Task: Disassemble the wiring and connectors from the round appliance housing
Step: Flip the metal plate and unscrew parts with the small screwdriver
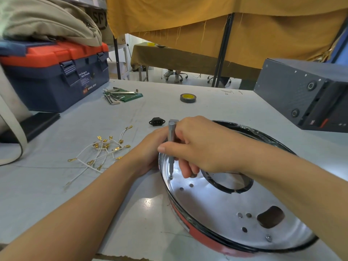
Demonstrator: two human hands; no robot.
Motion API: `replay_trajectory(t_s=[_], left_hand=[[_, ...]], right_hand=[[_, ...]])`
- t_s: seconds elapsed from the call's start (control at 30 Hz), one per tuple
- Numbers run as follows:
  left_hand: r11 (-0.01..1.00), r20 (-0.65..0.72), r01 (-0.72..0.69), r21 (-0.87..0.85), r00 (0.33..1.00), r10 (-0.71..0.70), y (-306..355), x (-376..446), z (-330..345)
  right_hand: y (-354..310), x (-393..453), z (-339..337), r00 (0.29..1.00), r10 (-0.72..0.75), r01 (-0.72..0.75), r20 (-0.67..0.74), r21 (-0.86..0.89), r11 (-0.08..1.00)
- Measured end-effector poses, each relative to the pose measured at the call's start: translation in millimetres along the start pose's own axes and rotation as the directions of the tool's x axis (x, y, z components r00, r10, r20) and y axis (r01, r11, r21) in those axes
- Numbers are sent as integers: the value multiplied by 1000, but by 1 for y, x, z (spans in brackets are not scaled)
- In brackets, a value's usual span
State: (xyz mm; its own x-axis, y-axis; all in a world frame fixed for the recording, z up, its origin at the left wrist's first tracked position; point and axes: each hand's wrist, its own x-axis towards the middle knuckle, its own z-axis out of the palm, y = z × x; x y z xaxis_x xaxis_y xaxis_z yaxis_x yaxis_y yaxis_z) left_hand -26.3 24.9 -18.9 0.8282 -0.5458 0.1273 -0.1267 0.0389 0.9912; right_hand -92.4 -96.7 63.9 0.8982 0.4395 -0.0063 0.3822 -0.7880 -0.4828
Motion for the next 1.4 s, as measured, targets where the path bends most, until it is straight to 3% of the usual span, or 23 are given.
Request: replay_trajectory(t_s=[0.3, 0.5, 0.6, 0.73, 0.97, 1.07, 1.17, 1.23, 1.3, 1.4], left_hand=[[998, 144, -65, -18, 987, 67, 6, -1, 2], [997, 58, 22, -69, 998, -18, 3, 3, -1], [998, 86, 23, -51, 996, -19, 5, 1, 1], [999, 23, 27, -37, 999, -26, 5, 0, 1], [998, 44, 63, 11, 997, -64, 8, 0, 2], [996, -12, 86, 1, 996, -85, 5, 0, 3], [998, 37, 14, 57, 999, -16, 4, 0, 3], [997, 75, -33, 68, 997, 28, 4, -2, 2], [999, 46, -36, 13, 998, 35, 4, -3, 2], [998, -8, -26, -56, 1000, 25, 4, -3, 2]], right_hand=[[12, 4, -14, 983, -73, 59, 166, 92, 994], [14, 11, -24, 943, -139, 83, 303, 192, 978], [15, 15, -29, 923, -145, 73, 357, 206, 976], [15, 16, -33, 914, -146, 68, 380, 210, 975], [10, 6, -12, 982, -24, 3, 187, 111, 994], [10, -1, -3, 995, 34, -56, 95, 245, 968], [4, -4, 4, 995, 90, -96, 34, 376, 922], [2, -4, 8, 993, 103, -83, -59, 282, 956], [-1, -4, 9, 988, 62, -58, -143, 33, 998], [-4, -4, 5, 982, 36, -67, -185, -165, 984]])
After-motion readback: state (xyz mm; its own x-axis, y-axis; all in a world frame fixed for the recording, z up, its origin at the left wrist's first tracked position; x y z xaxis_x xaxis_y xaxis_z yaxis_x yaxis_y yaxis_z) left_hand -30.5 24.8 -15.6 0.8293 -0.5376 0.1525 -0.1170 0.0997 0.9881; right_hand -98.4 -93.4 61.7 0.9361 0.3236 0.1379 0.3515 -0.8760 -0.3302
